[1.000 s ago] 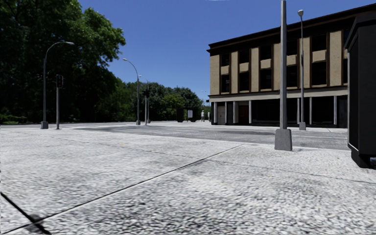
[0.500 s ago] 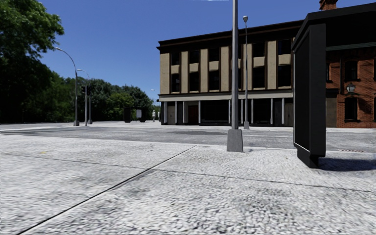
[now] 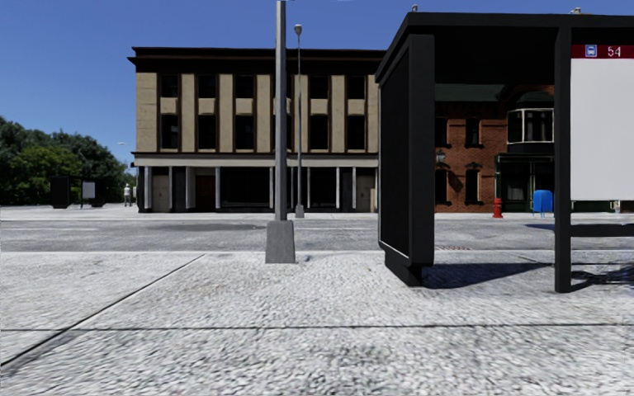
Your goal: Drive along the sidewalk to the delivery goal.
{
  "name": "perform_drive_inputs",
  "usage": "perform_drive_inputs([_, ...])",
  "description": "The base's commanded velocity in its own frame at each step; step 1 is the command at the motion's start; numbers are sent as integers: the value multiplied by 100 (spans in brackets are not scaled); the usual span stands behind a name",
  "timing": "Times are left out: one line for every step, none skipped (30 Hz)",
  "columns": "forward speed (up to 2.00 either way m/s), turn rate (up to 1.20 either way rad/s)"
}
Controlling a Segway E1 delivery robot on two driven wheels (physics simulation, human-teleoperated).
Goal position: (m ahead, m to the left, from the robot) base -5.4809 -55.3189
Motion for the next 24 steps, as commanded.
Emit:
perform_drive_inputs([119, -86])
perform_drive_inputs([119, -86])
perform_drive_inputs([119, -86])
perform_drive_inputs([119, -86])
perform_drive_inputs([120, -86])
perform_drive_inputs([121, -86])
perform_drive_inputs([121, -86])
perform_drive_inputs([122, -86])
perform_drive_inputs([122, -84])
perform_drive_inputs([122, -84])
perform_drive_inputs([123, -84])
perform_drive_inputs([124, -84])
perform_drive_inputs([125, -84])
perform_drive_inputs([126, -84])
perform_drive_inputs([127, -84])
perform_drive_inputs([127, -84])
perform_drive_inputs([127, -84])
perform_drive_inputs([127, -84])
perform_drive_inputs([128, -84])
perform_drive_inputs([130, -84])
perform_drive_inputs([131, -84])
perform_drive_inputs([131, -84])
perform_drive_inputs([132, -84])
perform_drive_inputs([132, -84])
